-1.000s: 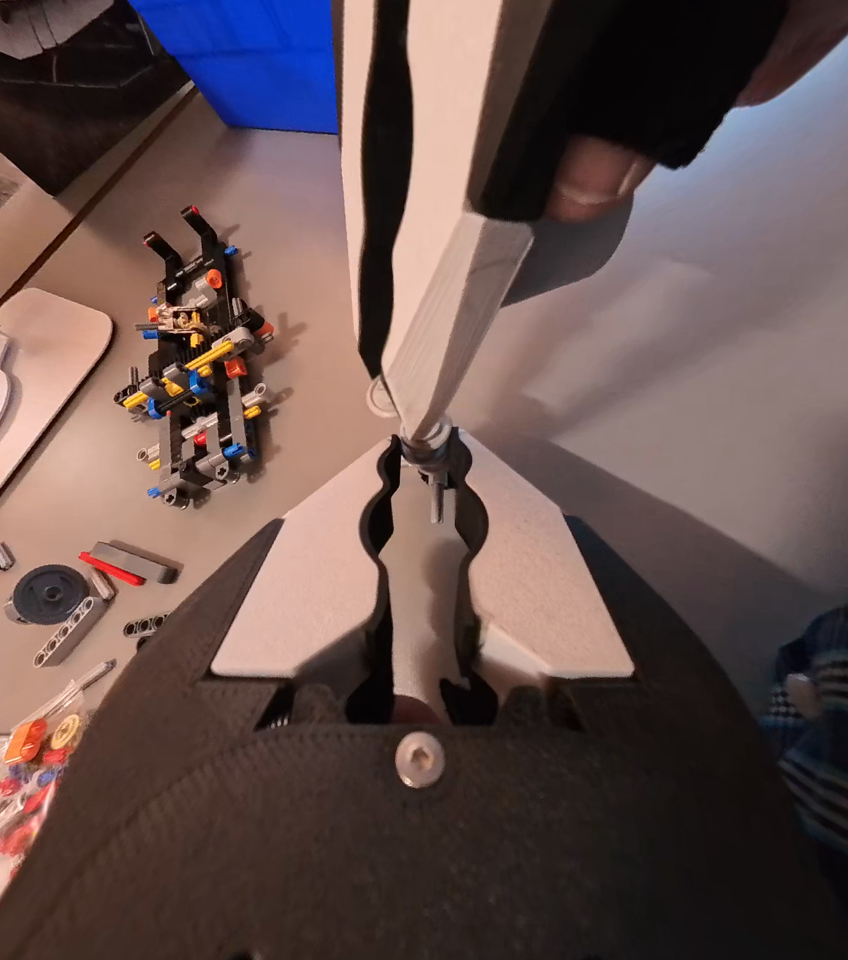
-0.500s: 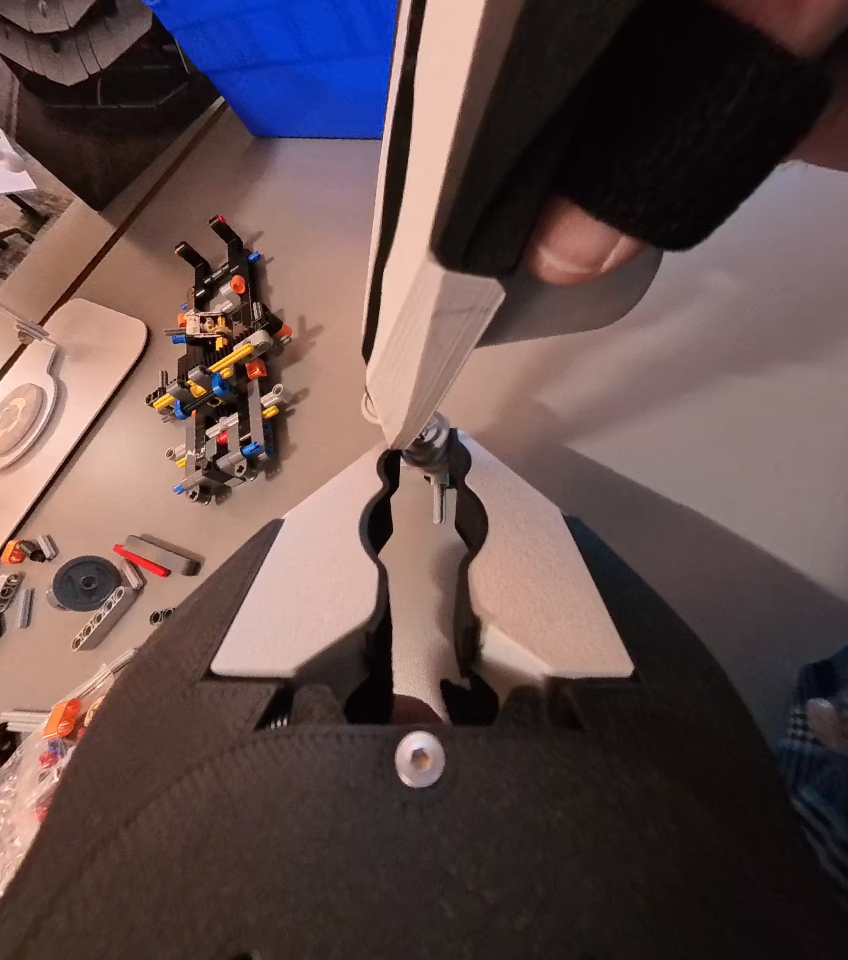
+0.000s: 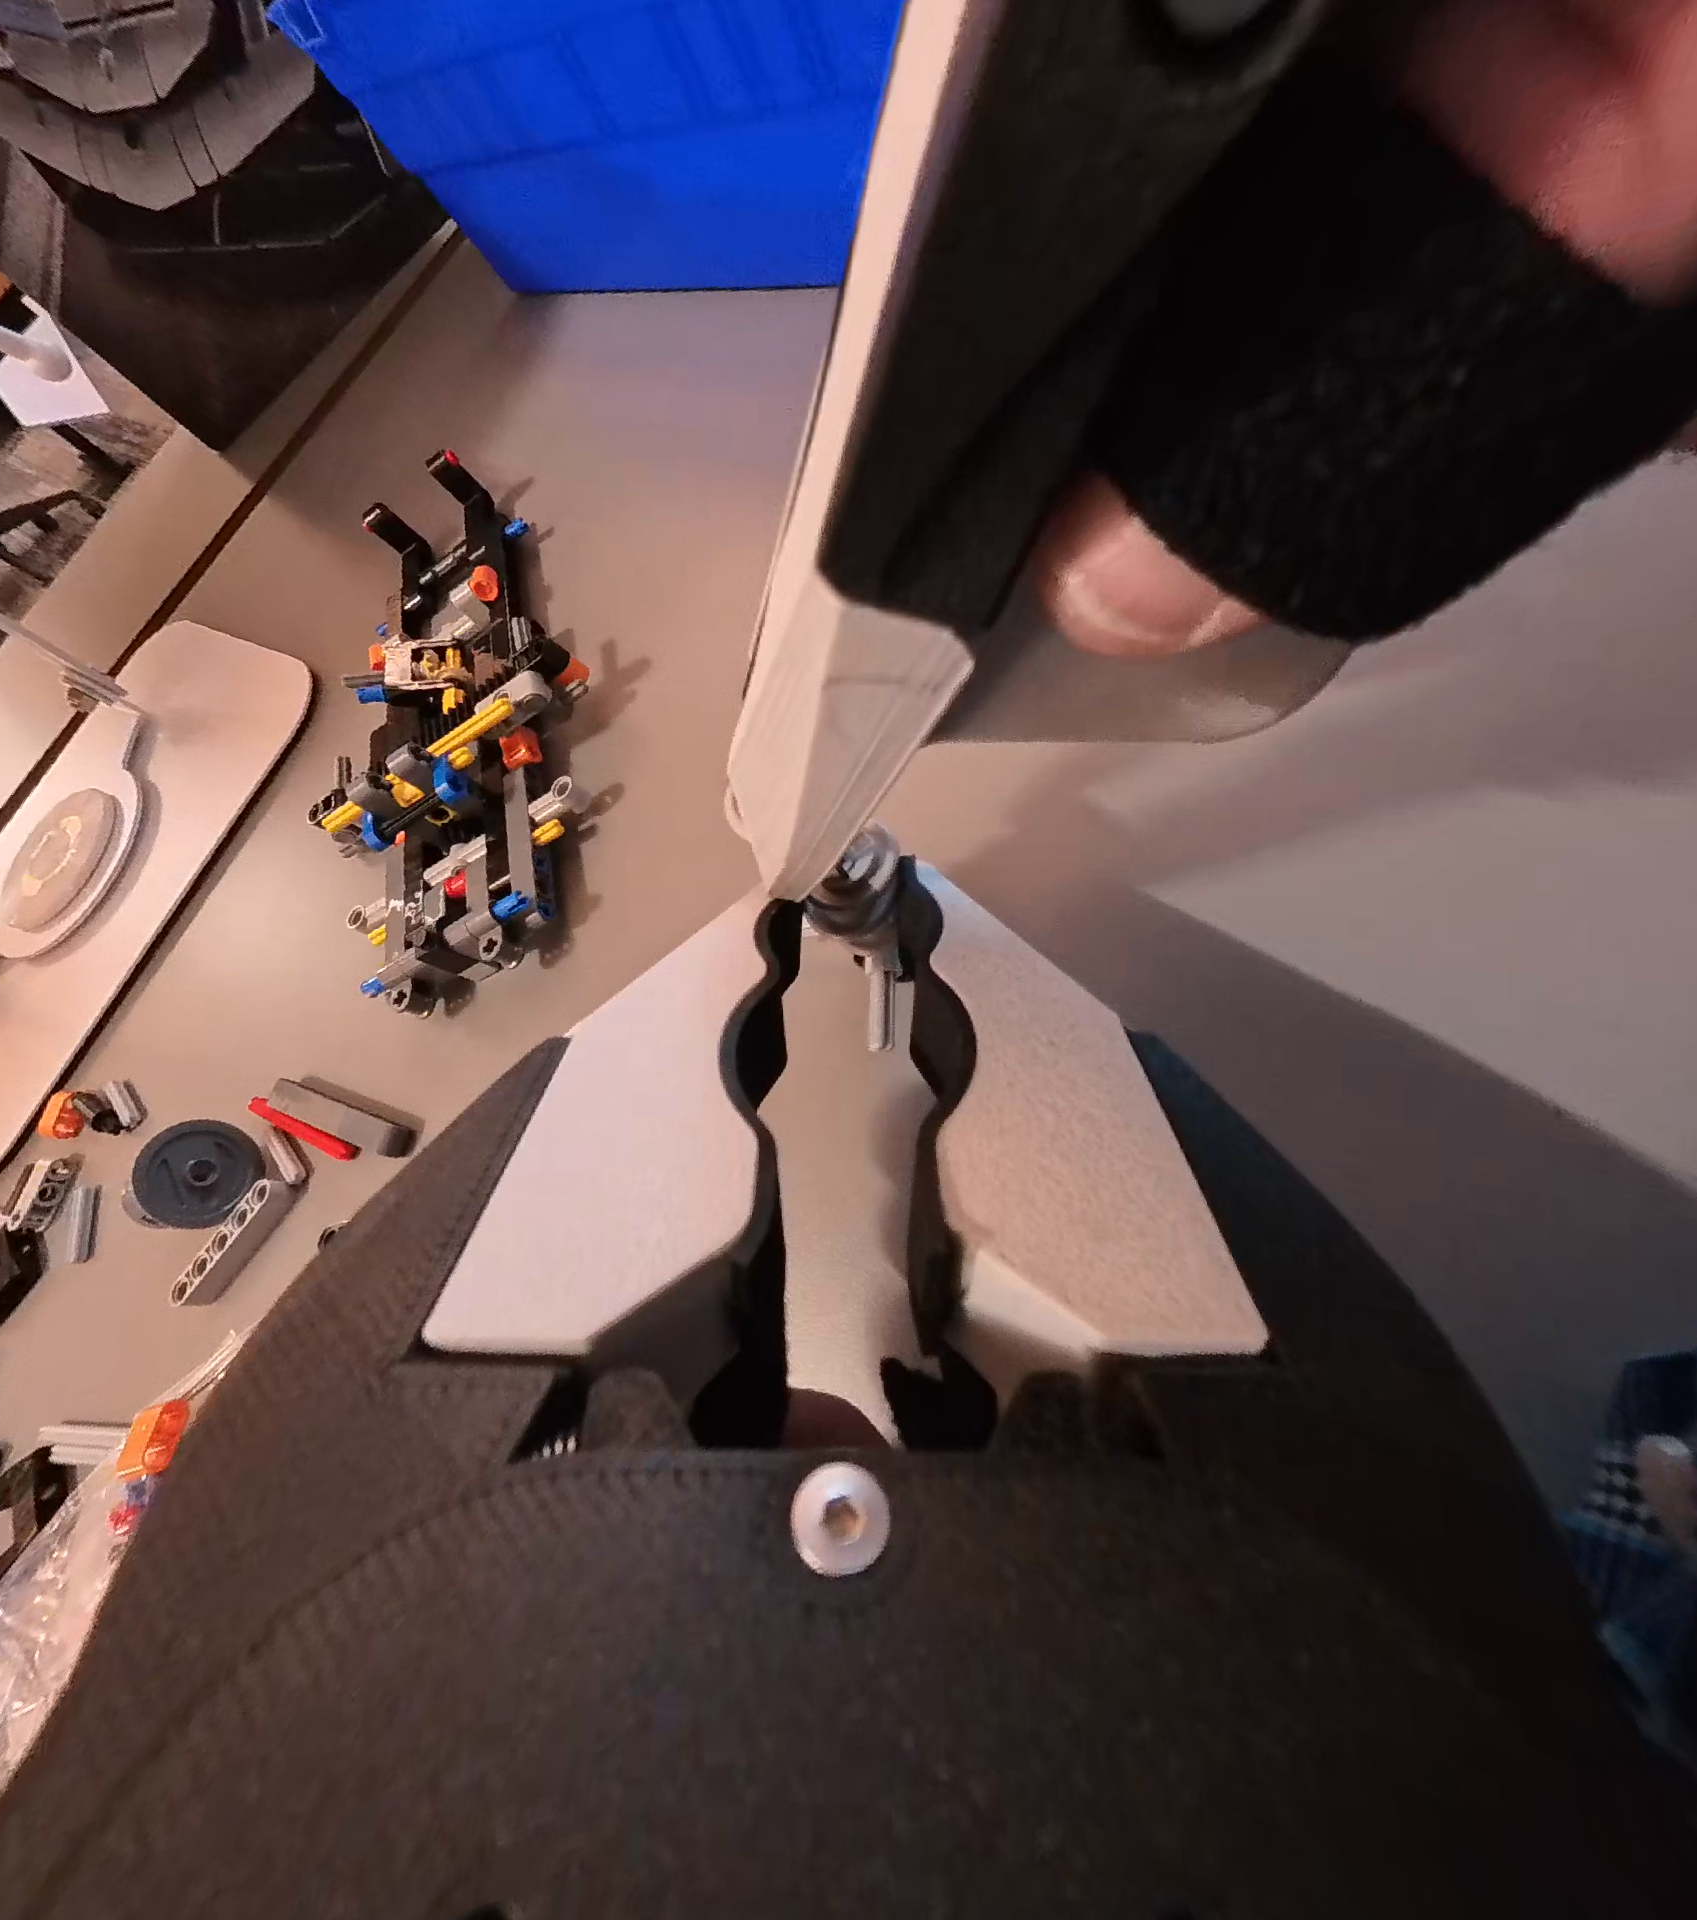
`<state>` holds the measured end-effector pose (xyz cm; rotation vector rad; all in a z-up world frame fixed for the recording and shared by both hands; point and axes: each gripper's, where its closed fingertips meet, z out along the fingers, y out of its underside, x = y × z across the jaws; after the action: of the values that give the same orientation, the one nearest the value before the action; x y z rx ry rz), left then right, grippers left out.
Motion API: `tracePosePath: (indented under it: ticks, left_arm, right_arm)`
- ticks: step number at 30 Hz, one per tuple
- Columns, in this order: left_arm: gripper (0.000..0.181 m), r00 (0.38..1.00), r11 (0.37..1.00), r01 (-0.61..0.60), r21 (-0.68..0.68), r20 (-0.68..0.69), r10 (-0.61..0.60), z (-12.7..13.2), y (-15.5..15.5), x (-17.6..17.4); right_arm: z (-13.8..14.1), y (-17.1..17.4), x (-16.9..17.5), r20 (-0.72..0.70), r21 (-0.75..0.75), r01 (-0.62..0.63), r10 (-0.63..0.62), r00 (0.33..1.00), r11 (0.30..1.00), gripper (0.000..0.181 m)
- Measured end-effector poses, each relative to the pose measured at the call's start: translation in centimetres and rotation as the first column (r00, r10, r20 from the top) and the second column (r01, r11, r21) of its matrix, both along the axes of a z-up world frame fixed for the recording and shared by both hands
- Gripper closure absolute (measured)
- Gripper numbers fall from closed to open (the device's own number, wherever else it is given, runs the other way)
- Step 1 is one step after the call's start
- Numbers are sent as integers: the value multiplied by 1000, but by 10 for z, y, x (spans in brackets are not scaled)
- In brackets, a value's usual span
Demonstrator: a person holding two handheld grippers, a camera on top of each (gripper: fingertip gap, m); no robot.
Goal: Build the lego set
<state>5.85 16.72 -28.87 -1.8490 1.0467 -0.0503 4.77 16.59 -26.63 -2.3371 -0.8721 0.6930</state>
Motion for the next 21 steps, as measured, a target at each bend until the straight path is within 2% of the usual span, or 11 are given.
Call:
tracePosePath:
  ticks: [8,21]
  left_arm:
    - [166,1000,1000,-1,8,-6,1,0,0,-1]
    - [166,999,999,25,-27,33,-24,1,-4,-3]
  right_arm:
    - [0,1,0,-42,-22,94,-95,995,995,166]
    - [-1,1,-1,14,5,17,-17,1000,1000,165]
